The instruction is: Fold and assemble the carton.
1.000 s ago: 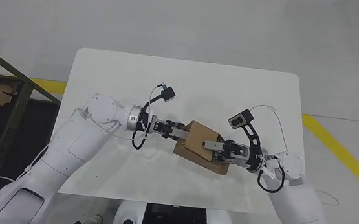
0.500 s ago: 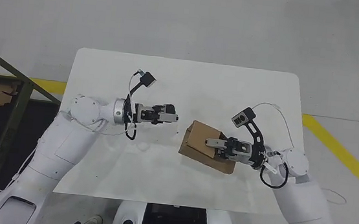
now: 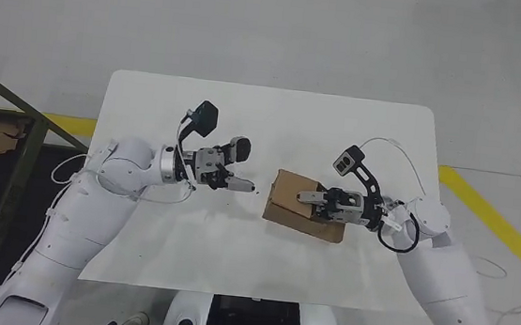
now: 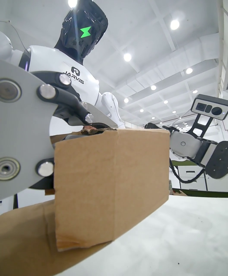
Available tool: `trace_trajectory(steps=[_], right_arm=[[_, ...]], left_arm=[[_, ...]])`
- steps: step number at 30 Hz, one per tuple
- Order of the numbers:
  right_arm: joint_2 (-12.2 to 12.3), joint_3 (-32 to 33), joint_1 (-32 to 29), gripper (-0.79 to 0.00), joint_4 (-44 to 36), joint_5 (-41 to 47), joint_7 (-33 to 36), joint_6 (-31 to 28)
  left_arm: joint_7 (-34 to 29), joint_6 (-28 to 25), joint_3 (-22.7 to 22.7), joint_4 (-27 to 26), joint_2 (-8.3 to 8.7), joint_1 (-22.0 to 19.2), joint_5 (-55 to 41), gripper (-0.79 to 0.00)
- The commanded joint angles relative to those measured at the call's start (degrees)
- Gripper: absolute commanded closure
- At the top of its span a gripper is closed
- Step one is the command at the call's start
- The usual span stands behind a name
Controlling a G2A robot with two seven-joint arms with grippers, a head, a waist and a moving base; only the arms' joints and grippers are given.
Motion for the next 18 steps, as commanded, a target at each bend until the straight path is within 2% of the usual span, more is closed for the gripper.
trace_trajectory(steps=[1,15,18], right_arm=[[-0.1,-0.3,0.7,0.000,0.8,-0.1,0.1,-0.1],[-0.2,-0.8,1.8,0.000,2.0,-0.1,0.2,-1.8],[-0.2,-1.0,1.2,0.000,0.6,-1.0,-1.1,-1.5]], left_arm=[[2.0,-2.6,-0.3,-0.3,-0.02,-0.2,2.5,-0.785],[2.8,-3.5,-0.4,-0.3,-0.03,-0.2,3.4,-0.785],[5.6,-4.6,-0.6,-2.0,-0.11,0.7,5.5,-0.785]])
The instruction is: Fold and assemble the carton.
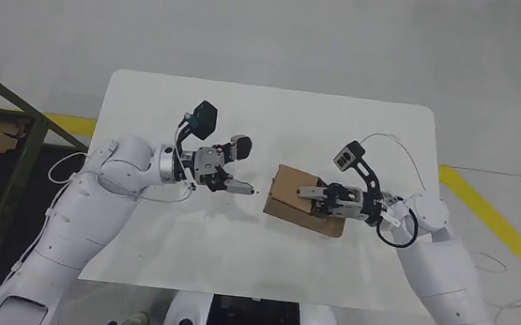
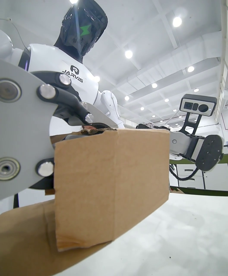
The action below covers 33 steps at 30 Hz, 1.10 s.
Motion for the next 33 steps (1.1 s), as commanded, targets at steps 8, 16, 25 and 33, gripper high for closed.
trace_trajectory(steps=[8,16,25,33], right_arm=[[-0.1,-0.4,0.7,0.000,0.0,0.9,0.9,-0.3],[-0.1,-0.4,0.7,0.000,0.0,0.9,0.9,-0.3],[-0.1,-0.4,0.7,0.000,0.0,0.9,0.9,-0.3],[-0.1,-0.4,0.7,0.000,0.0,0.9,0.9,-0.3]], left_arm=[[3.7,-3.5,0.2,-4.6,0.43,0.8,6.9,-0.785],[3.7,-3.5,0.2,-4.6,0.43,0.8,6.9,-0.785],[3.7,-3.5,0.2,-4.6,0.43,0.8,6.9,-0.785],[3.7,-3.5,0.2,-4.6,0.43,0.8,6.9,-0.785]])
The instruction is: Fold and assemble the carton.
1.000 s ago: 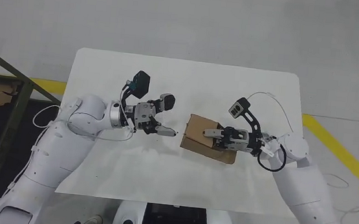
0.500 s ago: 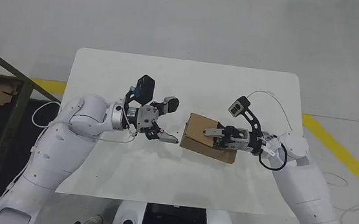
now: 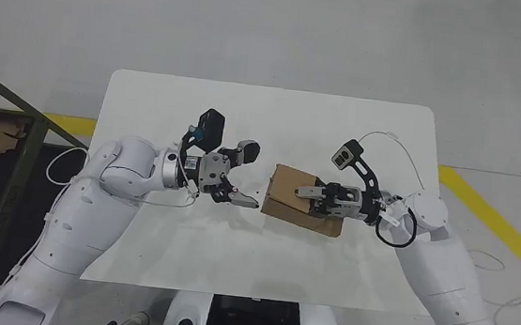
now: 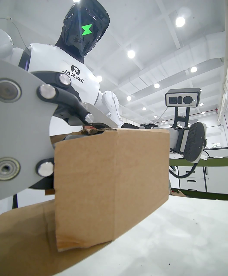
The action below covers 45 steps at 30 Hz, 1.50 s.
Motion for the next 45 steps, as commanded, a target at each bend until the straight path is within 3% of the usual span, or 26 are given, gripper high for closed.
trace_trajectory(steps=[1,22,23,24,26,27,29,30,31,32,37,45], right_arm=[[0.0,0.0,0.0,0.000,0.0,0.0,0.0,0.0],[0.0,0.0,0.0,0.000,0.0,0.0,0.0,0.0],[0.0,0.0,0.0,0.000,0.0,0.0,0.0,0.0],[0.0,0.0,0.0,0.000,0.0,0.0,0.0,0.0],[0.0,0.0,-0.2,0.000,-0.4,-0.2,-1.1,0.1],[0.0,0.1,-0.4,0.000,-0.8,-0.6,-1.8,0.3],[0.1,0.3,-0.5,0.000,-1.3,-1.3,-2.5,0.8],[0.2,0.4,-0.4,0.000,-1.4,-1.6,-2.6,1.0],[0.2,0.5,-0.4,0.000,-1.5,-1.9,-2.7,1.2],[0.3,0.6,-0.4,0.000,-1.6,-2.1,-2.8,1.3],[0.3,0.4,0.1,0.000,-1.6,-2.9,-2.9,1.6],[0.2,-1.1,2.2,0.000,-0.5,-4.1,-0.9,1.2]], left_arm=[[0.0,0.0,0.0,0.0,0.00,0.0,0.0,-0.785],[0.0,0.0,0.0,0.0,0.00,0.0,0.0,-0.785],[0.0,0.0,0.0,0.0,0.00,0.0,0.0,-0.606],[0.0,0.0,0.0,0.0,0.00,0.0,0.0,-0.323],[0.0,0.0,0.0,0.0,0.00,0.0,0.0,-0.191],[0.0,0.0,0.0,0.0,0.00,0.0,0.0,0.000],[0.0,0.0,0.0,0.0,0.00,0.0,0.0,0.000],[0.0,0.0,0.0,0.0,0.00,0.0,0.0,-0.055],[0.0,0.0,0.0,0.0,0.00,0.0,0.0,-0.489],[0.0,0.0,0.0,0.0,0.00,0.0,0.0,-0.785],[0.2,0.3,-0.1,-0.1,-0.01,0.0,0.2,-0.785],[4.0,0.1,-0.3,-0.9,-0.06,0.3,11.0,-0.785]])
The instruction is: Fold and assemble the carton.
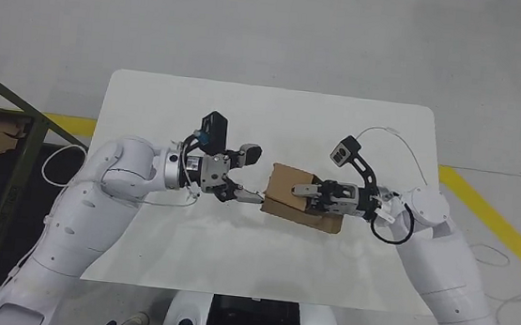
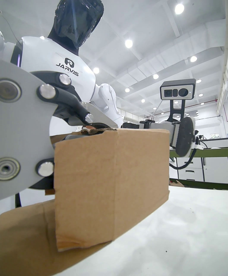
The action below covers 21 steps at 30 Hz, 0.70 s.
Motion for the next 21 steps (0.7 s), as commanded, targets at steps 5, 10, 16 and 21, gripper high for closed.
trace_trajectory(steps=[5,10,16,21], right_arm=[[-0.5,-1.8,2.7,0.000,2.5,0.7,2.4,-0.7],[-1.1,-4.0,5.1,0.000,5.0,1.3,4.8,-1.9],[-1.6,-5.8,6.8,0.000,7.0,1.5,5.9,-3.4],[-1.9,-6.6,7.3,0.000,7.8,1.4,6.0,-4.6]], left_arm=[[4.6,-0.5,1.9,0.3,-0.21,-1.1,8.9,-0.785],[10.8,-0.5,4.7,0.7,-0.06,-2.3,16.5,-0.785],[19.5,-0.5,7.4,1.8,0.39,-3.3,22.6,-0.785],[22.1,-0.5,10.2,3.3,1.01,-4.3,23.6,-0.785]])
